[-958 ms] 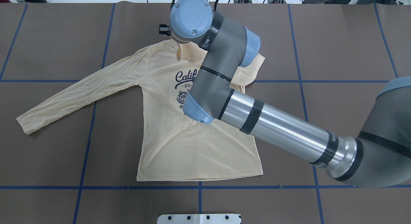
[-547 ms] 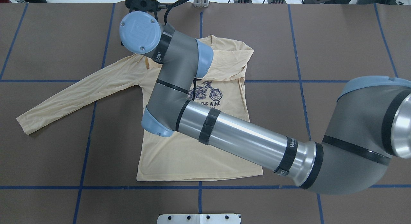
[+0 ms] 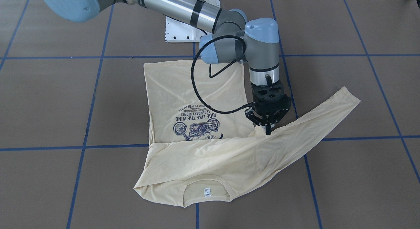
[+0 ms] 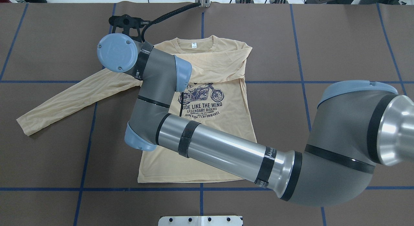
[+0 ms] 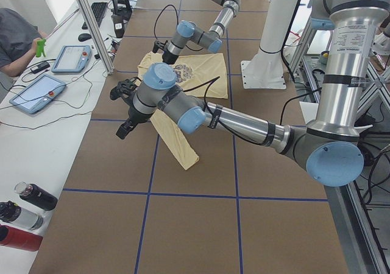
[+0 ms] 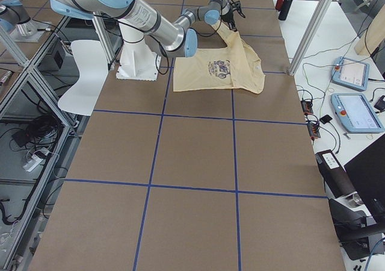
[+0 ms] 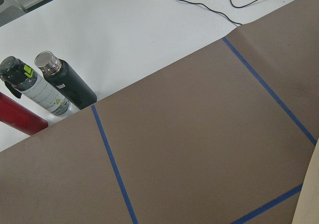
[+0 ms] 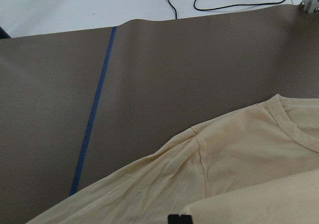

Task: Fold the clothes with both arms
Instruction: 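Carry the grasped sleeve with the right gripper across the shirt body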

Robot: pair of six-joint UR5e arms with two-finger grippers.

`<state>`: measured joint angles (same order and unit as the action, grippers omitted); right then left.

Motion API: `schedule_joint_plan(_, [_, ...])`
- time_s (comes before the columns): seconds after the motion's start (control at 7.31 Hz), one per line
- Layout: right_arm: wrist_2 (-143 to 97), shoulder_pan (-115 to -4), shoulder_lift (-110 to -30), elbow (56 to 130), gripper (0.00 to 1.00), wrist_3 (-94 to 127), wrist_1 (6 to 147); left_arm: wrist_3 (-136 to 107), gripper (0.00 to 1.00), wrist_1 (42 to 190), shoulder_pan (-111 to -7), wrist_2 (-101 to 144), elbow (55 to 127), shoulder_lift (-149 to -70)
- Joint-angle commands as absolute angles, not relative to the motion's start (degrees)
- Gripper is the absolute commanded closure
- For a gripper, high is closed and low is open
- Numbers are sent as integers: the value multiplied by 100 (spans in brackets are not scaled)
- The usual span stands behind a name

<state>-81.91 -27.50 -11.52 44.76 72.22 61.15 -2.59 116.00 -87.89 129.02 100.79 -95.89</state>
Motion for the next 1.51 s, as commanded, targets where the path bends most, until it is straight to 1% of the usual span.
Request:
schedule_joint_plan(0.0, [-8121,-2742,-845,4176,66,7740,6108,-264,0,11601,-8789,12902,10090,-9589])
schedule_joint_plan(0.14, [-8104,-2742,-731,4149,2,7848,6117,-264,0,11602,-8789,12902,10099,-9589])
schedule_joint_plan(0.41, [-8077,-2777,-607,4140,1,7998,6152,-264,0,11602,-8789,12902,10099,-9589])
schedule_joint_plan(0.55, [-8121,-2856,-537,4157,1,8059,6431,-281,0,11602,-8789,12911,10116,-9598])
schedule_joint_plan(0.68, [-8417,-3048,-423,4253,1,8060,6947,-255,0,11602,-8780,13050,10116,-9598])
schedule_joint_plan(0.96, [-9600,-3679,-448,4753,1,7702,8133,-255,0,11924,-8615,13122,10090,-9598])
schedule_joint_plan(1.09, [-10111,-4031,-640,5025,1,7334,8574,-272,0,11953,-8361,13131,10081,-9606])
schedule_joint_plan(1.23, [-10499,-4321,-1120,5619,0,6852,8952,-455,0,11962,-8219,13131,10072,-9598])
schedule_joint_plan(1.37, [-10703,-4507,-1717,6304,0,6368,9208,-1136,0,12058,-8105,13096,10072,-9589])
